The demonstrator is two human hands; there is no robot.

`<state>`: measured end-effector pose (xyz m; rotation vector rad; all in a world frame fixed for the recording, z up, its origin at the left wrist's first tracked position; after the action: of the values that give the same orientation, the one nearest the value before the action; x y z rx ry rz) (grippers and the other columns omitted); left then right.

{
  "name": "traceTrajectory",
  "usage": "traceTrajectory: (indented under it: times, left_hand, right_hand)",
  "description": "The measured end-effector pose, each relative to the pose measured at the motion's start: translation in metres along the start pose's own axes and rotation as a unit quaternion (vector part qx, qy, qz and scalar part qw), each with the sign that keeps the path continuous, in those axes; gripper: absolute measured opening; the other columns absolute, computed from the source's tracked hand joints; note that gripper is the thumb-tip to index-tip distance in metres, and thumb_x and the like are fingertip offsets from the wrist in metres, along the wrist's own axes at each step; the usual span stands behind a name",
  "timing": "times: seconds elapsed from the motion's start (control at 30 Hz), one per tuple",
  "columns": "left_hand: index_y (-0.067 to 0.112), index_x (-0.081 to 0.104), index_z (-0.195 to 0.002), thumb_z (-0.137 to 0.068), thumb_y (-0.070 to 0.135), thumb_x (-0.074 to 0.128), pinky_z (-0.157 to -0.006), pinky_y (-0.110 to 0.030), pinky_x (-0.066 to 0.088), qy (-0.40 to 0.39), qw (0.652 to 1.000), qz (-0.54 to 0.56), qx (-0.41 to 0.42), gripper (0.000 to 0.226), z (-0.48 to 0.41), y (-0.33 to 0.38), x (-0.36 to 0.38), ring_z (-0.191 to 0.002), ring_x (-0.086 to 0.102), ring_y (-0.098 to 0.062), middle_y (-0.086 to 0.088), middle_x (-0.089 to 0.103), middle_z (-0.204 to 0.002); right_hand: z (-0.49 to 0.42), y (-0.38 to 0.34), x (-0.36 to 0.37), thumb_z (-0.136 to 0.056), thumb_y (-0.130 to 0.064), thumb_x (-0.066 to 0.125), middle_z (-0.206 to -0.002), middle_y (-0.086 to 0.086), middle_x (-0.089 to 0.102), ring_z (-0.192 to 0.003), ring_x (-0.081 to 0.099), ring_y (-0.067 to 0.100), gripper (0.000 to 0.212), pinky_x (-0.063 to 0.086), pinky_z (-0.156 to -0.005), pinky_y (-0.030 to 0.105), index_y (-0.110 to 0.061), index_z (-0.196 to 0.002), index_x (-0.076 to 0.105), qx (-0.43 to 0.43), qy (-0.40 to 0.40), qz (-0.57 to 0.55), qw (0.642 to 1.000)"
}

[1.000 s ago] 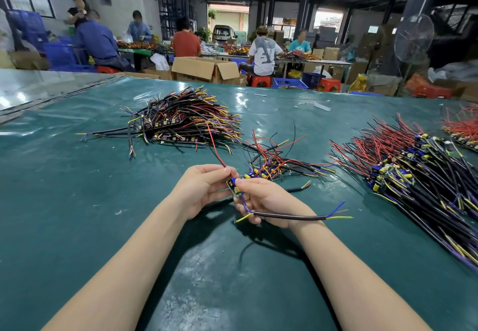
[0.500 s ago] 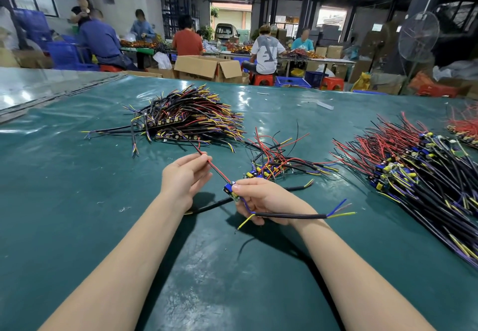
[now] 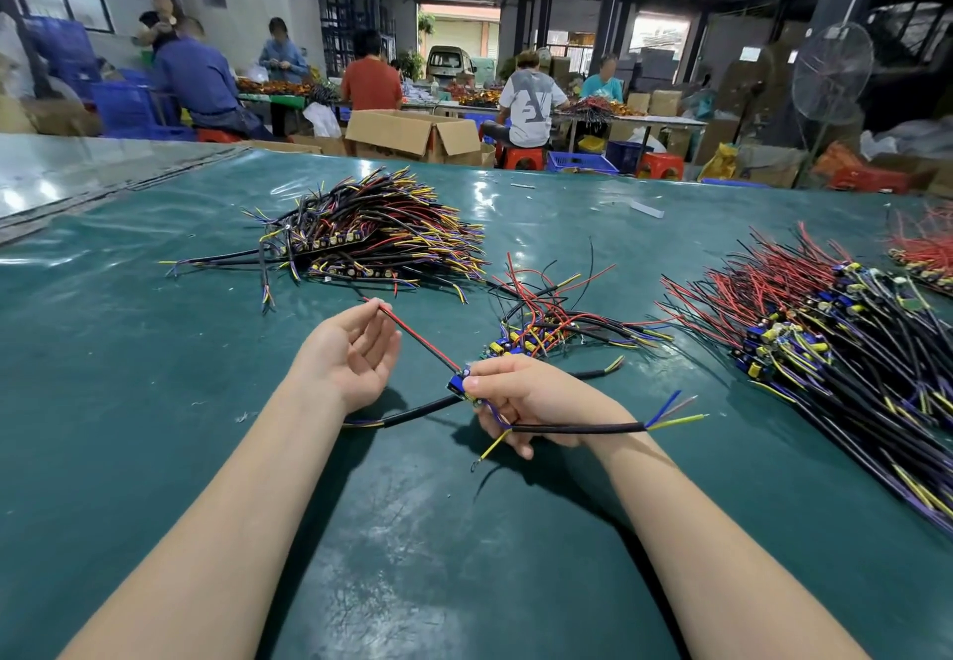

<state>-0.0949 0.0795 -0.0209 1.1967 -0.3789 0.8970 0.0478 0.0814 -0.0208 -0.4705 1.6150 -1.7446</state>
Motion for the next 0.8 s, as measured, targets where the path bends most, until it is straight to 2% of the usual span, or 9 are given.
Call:
traceTrajectory:
  times: [0.07,0.17,0.33,0.4,0.6,0.73,0.8]
  left_hand:
    - [0.010,0.058,-0.073,-0.090,0.013,0.057,-0.044,-0.014,0.051,0.014,0.999,-0.027,0.023,0.017,-0.001,0.004,-0.002,-0.041,0.061,-0.003,0.005,0.063,-0.047]
    - [0.014,0.056,-0.075,-0.088,0.004,0.058,-0.045,-0.014,0.051,0.054,0.991,-0.075,0.101,0.016,-0.001,0.021,-0.009,-0.042,0.061,-0.002,0.005,0.063,-0.046]
    - [0.011,0.054,-0.076,-0.086,-0.003,0.057,-0.045,-0.017,0.052,0.085,0.978,-0.086,0.169,0.018,0.000,0.033,-0.018,-0.042,0.061,-0.004,0.004,0.062,-0.044]
    - [0.011,0.053,-0.077,-0.089,0.000,0.055,-0.045,-0.018,0.053,0.075,0.980,-0.071,0.168,0.017,-0.001,0.033,-0.016,-0.042,0.062,-0.004,0.004,0.062,-0.044]
    - [0.008,0.053,-0.073,-0.093,0.009,0.051,-0.046,-0.019,0.054,0.036,0.995,0.017,0.089,0.020,-0.004,0.024,-0.011,-0.041,0.061,-0.005,0.001,0.063,-0.045]
    - [0.008,0.052,-0.073,-0.094,0.008,0.050,-0.046,-0.019,0.054,0.044,0.993,0.003,0.112,0.022,-0.005,0.030,-0.013,-0.040,0.061,-0.005,0.001,0.063,-0.044]
    - [0.007,0.051,-0.072,-0.093,0.003,0.049,-0.045,-0.018,0.053,0.064,0.983,-0.044,0.168,0.022,-0.005,0.040,-0.016,-0.040,0.060,-0.004,0.002,0.062,-0.043]
  right_hand:
    - [0.001,0.000,0.000,-0.092,-0.013,0.048,-0.066,0.012,0.041,-0.036,0.039,0.017,0.023,0.033,-0.028,0.014,-0.012,-0.070,0.047,0.000,-0.001,-0.002,1.000]
    - [0.003,-0.002,0.001,-0.093,-0.011,0.047,-0.061,0.011,0.041,-0.033,0.039,0.016,0.024,0.032,-0.028,0.013,-0.010,-0.069,0.048,0.000,-0.005,-0.001,1.000]
    - [0.005,-0.004,0.003,-0.094,-0.012,0.045,-0.041,0.005,0.045,-0.025,0.038,0.011,0.027,0.032,-0.028,0.012,-0.009,-0.068,0.047,0.006,-0.013,0.006,1.000]
    - [0.005,-0.004,0.004,-0.094,-0.013,0.045,-0.039,0.001,0.046,-0.025,0.038,0.010,0.027,0.032,-0.028,0.012,-0.010,-0.067,0.047,0.007,-0.011,0.010,1.000]
    - [0.005,-0.006,0.005,-0.095,-0.012,0.044,-0.039,0.001,0.047,-0.025,0.038,0.010,0.027,0.033,-0.028,0.013,-0.010,-0.068,0.046,0.007,-0.017,0.000,1.000]
    - [0.005,-0.006,0.004,-0.095,-0.011,0.044,-0.039,0.001,0.048,-0.026,0.038,0.010,0.026,0.033,-0.028,0.013,-0.010,-0.068,0.046,0.009,-0.019,-0.004,1.000]
    - [0.005,-0.006,0.004,-0.095,-0.012,0.044,-0.040,0.001,0.048,-0.026,0.039,0.010,0.026,0.033,-0.029,0.013,-0.010,-0.068,0.046,0.009,-0.017,-0.002,1.000]
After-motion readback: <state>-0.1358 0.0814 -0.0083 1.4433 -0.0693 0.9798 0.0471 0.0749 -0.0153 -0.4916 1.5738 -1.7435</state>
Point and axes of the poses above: each hand's wrist, its own z-axis away from the middle knuckle, its own x-axis out of the palm, y = z × x, the point moved 9 cm from there along -z, towards the middle knuckle
